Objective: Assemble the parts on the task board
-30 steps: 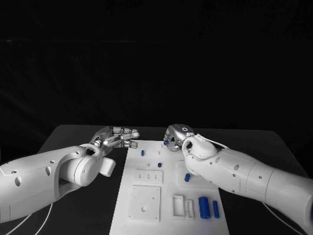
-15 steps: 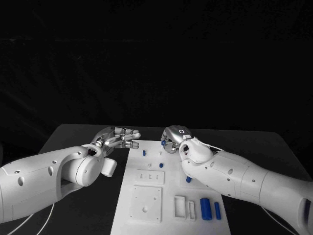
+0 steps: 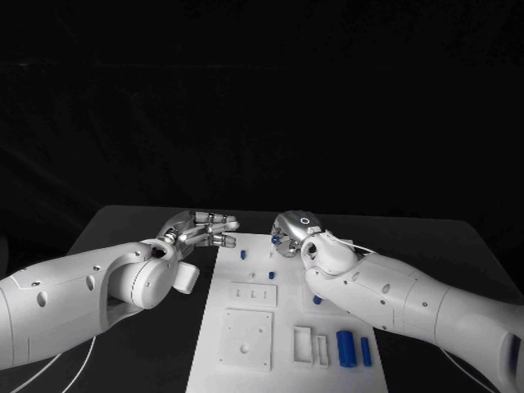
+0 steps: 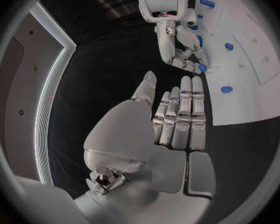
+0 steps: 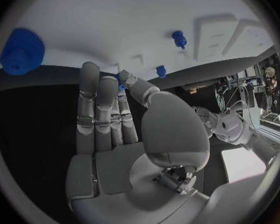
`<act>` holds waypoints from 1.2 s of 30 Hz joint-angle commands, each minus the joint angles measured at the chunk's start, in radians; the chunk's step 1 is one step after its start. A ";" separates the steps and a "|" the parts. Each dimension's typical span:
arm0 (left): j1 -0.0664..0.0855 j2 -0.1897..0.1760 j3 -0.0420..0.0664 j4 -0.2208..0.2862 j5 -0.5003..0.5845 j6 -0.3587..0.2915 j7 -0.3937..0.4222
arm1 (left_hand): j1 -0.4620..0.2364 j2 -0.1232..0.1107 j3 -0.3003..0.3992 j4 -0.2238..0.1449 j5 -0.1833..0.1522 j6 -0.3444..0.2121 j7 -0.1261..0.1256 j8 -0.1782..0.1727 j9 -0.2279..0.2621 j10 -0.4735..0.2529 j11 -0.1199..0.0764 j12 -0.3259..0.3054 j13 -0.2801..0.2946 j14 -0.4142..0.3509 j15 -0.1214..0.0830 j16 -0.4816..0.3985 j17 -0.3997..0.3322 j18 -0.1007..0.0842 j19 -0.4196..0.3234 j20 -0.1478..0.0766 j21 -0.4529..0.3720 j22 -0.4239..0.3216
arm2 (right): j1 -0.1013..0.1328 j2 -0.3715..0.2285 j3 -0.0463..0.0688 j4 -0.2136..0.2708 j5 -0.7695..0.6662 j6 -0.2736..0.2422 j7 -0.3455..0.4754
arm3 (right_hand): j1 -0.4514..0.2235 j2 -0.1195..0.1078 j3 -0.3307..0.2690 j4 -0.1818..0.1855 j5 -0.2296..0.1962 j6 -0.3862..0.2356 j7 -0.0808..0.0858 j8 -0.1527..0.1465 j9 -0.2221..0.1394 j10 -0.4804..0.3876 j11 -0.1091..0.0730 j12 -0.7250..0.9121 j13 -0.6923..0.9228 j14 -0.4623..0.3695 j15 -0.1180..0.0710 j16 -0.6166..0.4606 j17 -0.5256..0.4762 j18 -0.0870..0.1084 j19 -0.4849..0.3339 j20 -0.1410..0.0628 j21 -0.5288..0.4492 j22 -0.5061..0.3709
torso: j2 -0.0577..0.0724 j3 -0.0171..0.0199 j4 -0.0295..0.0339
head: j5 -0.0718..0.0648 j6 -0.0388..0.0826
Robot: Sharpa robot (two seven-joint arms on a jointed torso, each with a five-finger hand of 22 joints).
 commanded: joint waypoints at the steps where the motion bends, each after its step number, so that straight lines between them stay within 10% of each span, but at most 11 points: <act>1: 0.001 0.004 0.001 -0.001 0.000 0.017 0.004 | -0.012 -0.002 0.003 0.006 -0.005 -0.006 -0.002 0.004 0.000 -0.011 0.000 0.005 0.001 -0.005 0.001 -0.005 -0.001 -0.004 -0.004 0.003 -0.001 -0.003 | -0.002 0.004 -0.003 0.000 -0.019 0.021 0.013 | -0.001 0.006 0.000 -0.003 0.006 0.013 -0.006 0.005 0.005 0.003 0.002 0.007 0.002 -0.002 -0.005 -0.005 0.001 0.011 0.002 -0.004 -0.006 0.002 | 0.001 -0.0002 0.0002 | 0.004 -0.003; 36: -0.002 0.010 0.000 -0.007 0.001 0.018 0.018 | -0.011 -0.002 0.004 0.005 -0.005 -0.005 -0.003 0.004 0.000 -0.010 -0.001 0.005 0.001 -0.005 0.000 -0.005 -0.001 -0.004 -0.003 0.002 0.000 -0.005 | -0.004 0.014 -0.018 -0.010 -0.028 -0.005 -0.053 | -0.002 0.004 0.003 -0.002 0.002 0.011 -0.006 0.005 0.005 0.002 0.003 0.007 0.002 0.000 -0.004 -0.008 0.003 0.011 0.010 -0.003 -0.030 0.029 | 0.003 -0.0036 -0.0011 | 0.013 0.004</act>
